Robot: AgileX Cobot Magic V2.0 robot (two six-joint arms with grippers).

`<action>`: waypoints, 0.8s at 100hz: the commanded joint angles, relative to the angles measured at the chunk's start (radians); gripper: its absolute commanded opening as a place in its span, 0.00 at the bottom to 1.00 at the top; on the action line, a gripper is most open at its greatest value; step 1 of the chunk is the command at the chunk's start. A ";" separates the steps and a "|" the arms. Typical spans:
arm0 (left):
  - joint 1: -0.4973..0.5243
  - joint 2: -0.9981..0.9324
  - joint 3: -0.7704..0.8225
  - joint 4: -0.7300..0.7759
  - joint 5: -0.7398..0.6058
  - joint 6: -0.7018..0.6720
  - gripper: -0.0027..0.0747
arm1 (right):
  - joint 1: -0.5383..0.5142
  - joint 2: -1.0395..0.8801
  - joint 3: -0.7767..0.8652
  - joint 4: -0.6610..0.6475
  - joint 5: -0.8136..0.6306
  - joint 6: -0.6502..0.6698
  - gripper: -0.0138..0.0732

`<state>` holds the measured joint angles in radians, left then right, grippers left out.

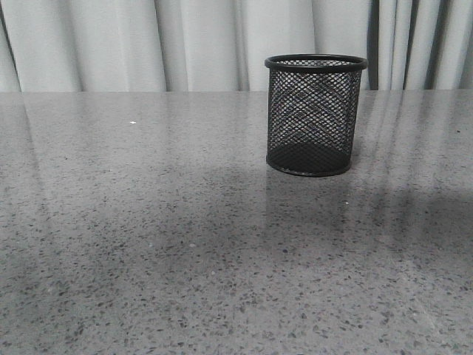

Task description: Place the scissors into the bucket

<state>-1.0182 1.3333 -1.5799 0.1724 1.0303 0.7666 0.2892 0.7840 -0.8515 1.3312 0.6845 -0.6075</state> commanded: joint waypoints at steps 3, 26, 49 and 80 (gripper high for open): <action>-0.027 -0.014 -0.070 0.014 -0.080 -0.020 0.01 | 0.005 0.002 -0.033 0.050 -0.016 -0.025 0.66; -0.070 0.040 -0.115 0.021 -0.069 -0.021 0.01 | 0.005 0.002 -0.033 0.050 -0.019 -0.041 0.66; -0.091 0.053 -0.126 0.050 -0.097 -0.021 0.01 | 0.005 0.002 -0.033 0.050 -0.023 -0.043 0.41; -0.091 0.040 -0.136 0.032 -0.088 -0.021 0.44 | 0.005 0.002 -0.033 0.050 -0.035 -0.084 0.08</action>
<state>-1.1011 1.4102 -1.6845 0.2149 1.0307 0.7567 0.2892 0.7875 -0.8496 1.3173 0.6373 -0.6712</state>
